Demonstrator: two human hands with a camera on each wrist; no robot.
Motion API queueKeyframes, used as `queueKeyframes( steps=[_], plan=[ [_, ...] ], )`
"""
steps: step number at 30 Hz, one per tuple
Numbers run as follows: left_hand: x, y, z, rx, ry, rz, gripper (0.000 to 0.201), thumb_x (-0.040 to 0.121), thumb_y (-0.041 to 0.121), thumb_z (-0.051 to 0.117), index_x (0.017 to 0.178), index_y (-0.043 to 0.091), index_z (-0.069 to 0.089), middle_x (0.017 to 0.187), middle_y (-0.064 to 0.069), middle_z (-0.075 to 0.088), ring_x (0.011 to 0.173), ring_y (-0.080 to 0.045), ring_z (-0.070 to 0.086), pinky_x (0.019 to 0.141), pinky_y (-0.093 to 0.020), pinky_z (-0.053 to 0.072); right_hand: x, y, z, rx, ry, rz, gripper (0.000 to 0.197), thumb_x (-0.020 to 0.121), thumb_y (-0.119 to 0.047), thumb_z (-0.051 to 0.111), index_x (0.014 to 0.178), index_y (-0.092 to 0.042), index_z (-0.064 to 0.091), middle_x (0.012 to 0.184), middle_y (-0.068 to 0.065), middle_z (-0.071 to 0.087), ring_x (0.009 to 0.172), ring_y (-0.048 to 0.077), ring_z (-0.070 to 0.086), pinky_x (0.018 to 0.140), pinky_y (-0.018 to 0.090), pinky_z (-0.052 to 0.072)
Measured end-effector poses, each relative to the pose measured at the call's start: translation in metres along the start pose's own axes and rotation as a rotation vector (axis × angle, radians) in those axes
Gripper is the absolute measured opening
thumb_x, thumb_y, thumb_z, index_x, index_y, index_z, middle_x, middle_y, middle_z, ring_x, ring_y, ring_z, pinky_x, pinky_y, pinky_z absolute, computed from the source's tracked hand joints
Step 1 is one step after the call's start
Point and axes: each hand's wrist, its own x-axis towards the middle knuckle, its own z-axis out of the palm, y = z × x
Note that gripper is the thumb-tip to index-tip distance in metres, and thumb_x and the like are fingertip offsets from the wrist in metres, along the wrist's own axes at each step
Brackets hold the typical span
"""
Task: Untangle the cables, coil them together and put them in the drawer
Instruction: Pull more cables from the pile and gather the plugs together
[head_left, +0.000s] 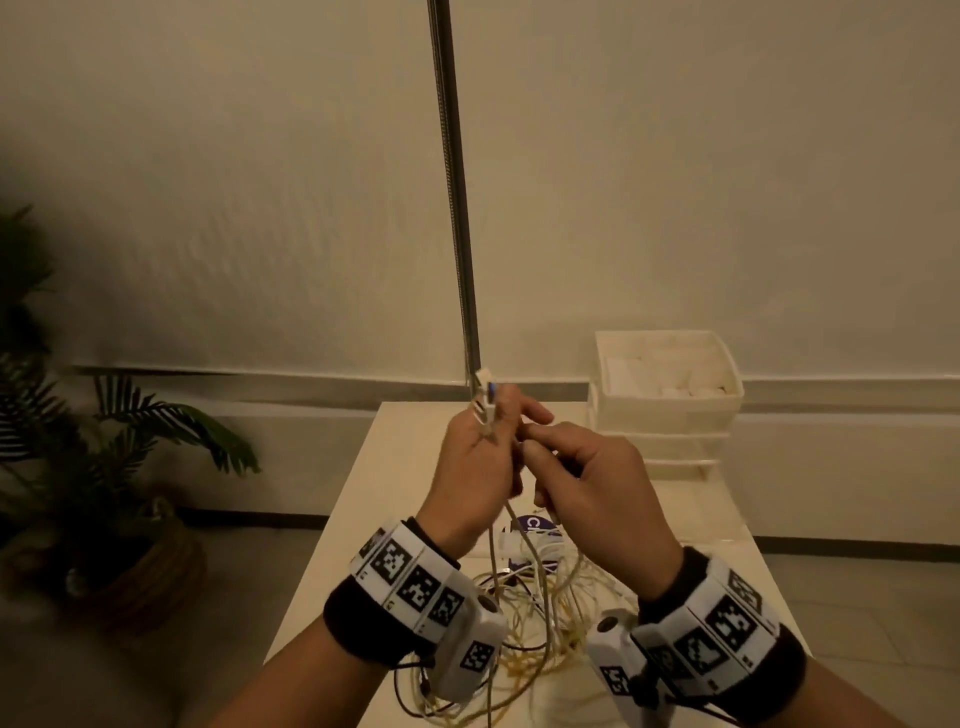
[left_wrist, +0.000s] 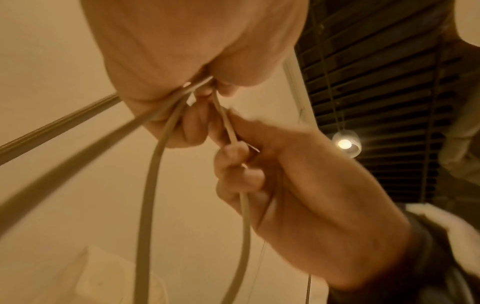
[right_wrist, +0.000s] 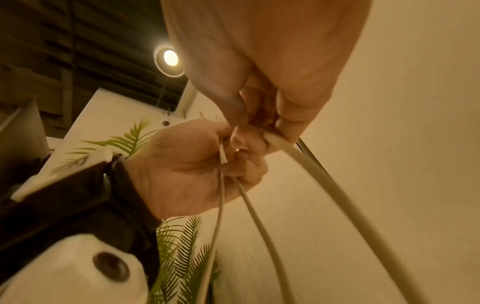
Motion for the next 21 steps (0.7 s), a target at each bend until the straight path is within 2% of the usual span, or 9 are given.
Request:
queueKeyframes(
  steps=[2, 4, 5, 7, 9, 11, 14, 17, 21],
  plan=[
    [0.005, 0.001, -0.010, 0.035, 0.099, 0.056, 0.049, 0.098, 0.045, 0.036, 0.076, 0.012, 0.064, 0.067, -0.010, 0.059, 0.061, -0.023, 0.054, 0.055, -0.034, 0.046, -0.005, 0.009, -0.005, 0.019, -0.047, -0.003, 0.021, 0.092, -0.010, 0.061, 0.104, -0.022, 0.074, 0.071, -0.009, 0.067, 0.052, 0.010, 0.059, 0.055, 0.021, 0.048],
    [0.011, 0.005, -0.022, -0.012, 0.140, 0.103, 0.044, 0.096, 0.045, 0.037, 0.067, 0.019, 0.059, 0.071, -0.004, 0.063, 0.073, -0.024, 0.063, 0.069, -0.042, 0.055, -0.011, 0.021, -0.010, 0.108, -0.174, 0.114, 0.019, 0.092, -0.010, 0.062, 0.101, -0.018, 0.075, 0.071, 0.000, 0.070, 0.053, 0.009, 0.057, 0.054, 0.022, 0.046],
    [0.013, 0.008, -0.026, -0.078, 0.123, 0.118, 0.044, 0.097, 0.043, 0.037, 0.064, 0.022, 0.057, 0.067, -0.003, 0.060, 0.070, -0.026, 0.064, 0.070, -0.045, 0.057, -0.014, 0.027, -0.013, 0.152, -0.240, 0.179, 0.017, 0.092, -0.009, 0.062, 0.098, -0.017, 0.076, 0.069, 0.003, 0.069, 0.053, 0.010, 0.055, 0.053, 0.023, 0.045],
    [0.013, 0.015, -0.032, -0.197, 0.089, 0.156, 0.046, 0.098, 0.043, 0.035, 0.060, 0.021, 0.049, 0.059, -0.004, 0.041, 0.054, -0.025, 0.051, 0.054, -0.039, 0.055, -0.017, 0.041, -0.020, 0.166, -0.332, 0.227, 0.015, 0.092, -0.008, 0.062, 0.094, -0.014, 0.076, 0.067, 0.003, 0.067, 0.055, 0.011, 0.054, 0.054, 0.026, 0.045],
    [0.011, 0.019, -0.033, -0.217, 0.109, 0.188, 0.046, 0.097, 0.046, 0.034, 0.061, 0.018, 0.038, 0.061, -0.009, 0.021, 0.048, -0.019, 0.031, 0.043, -0.027, 0.041, -0.015, 0.050, -0.024, 0.172, -0.415, 0.226, 0.014, 0.093, -0.008, 0.060, 0.094, -0.011, 0.073, 0.071, 0.002, 0.066, 0.060, 0.011, 0.057, 0.059, 0.027, 0.048],
    [0.009, 0.024, -0.033, -0.192, 0.146, 0.221, 0.048, 0.100, 0.049, 0.031, 0.063, 0.018, 0.028, 0.060, -0.006, 0.018, 0.047, -0.017, 0.021, 0.043, -0.022, 0.028, -0.015, 0.056, -0.022, 0.155, -0.536, 0.209, 0.011, 0.094, -0.012, 0.058, 0.092, -0.009, 0.068, 0.073, 0.005, 0.063, 0.063, 0.011, 0.058, 0.063, 0.027, 0.049],
    [0.013, 0.048, -0.043, -0.152, 0.261, 0.338, 0.051, 0.106, 0.041, 0.022, 0.060, 0.022, 0.034, 0.051, 0.008, 0.030, 0.043, -0.012, 0.026, 0.043, -0.020, 0.025, -0.027, 0.080, -0.013, -0.092, -0.694, 0.176, 0.018, 0.094, -0.026, 0.054, 0.083, -0.012, 0.059, 0.068, -0.002, 0.059, 0.062, 0.010, 0.058, 0.065, 0.033, 0.052],
    [0.018, 0.074, -0.065, -0.208, 0.305, 0.417, 0.049, 0.106, 0.037, 0.025, 0.061, 0.025, 0.039, 0.052, 0.008, 0.032, 0.041, -0.010, 0.027, 0.040, -0.019, 0.025, -0.041, 0.109, -0.021, -0.091, -0.597, 0.329, 0.024, 0.098, -0.025, 0.050, 0.077, -0.014, 0.055, 0.058, -0.013, 0.053, 0.055, 0.008, 0.051, 0.059, 0.032, 0.047],
    [0.010, 0.058, -0.059, 0.020, -0.043, 0.173, 0.034, 0.098, 0.041, 0.047, 0.068, 0.028, 0.056, 0.057, 0.009, 0.046, 0.041, -0.007, 0.034, 0.038, -0.022, 0.028, -0.032, 0.105, -0.035, -0.046, -0.419, 0.403, 0.027, 0.100, -0.018, 0.049, 0.074, -0.013, 0.056, 0.059, -0.011, 0.053, 0.062, 0.014, 0.053, 0.059, 0.021, 0.045]
  ],
)
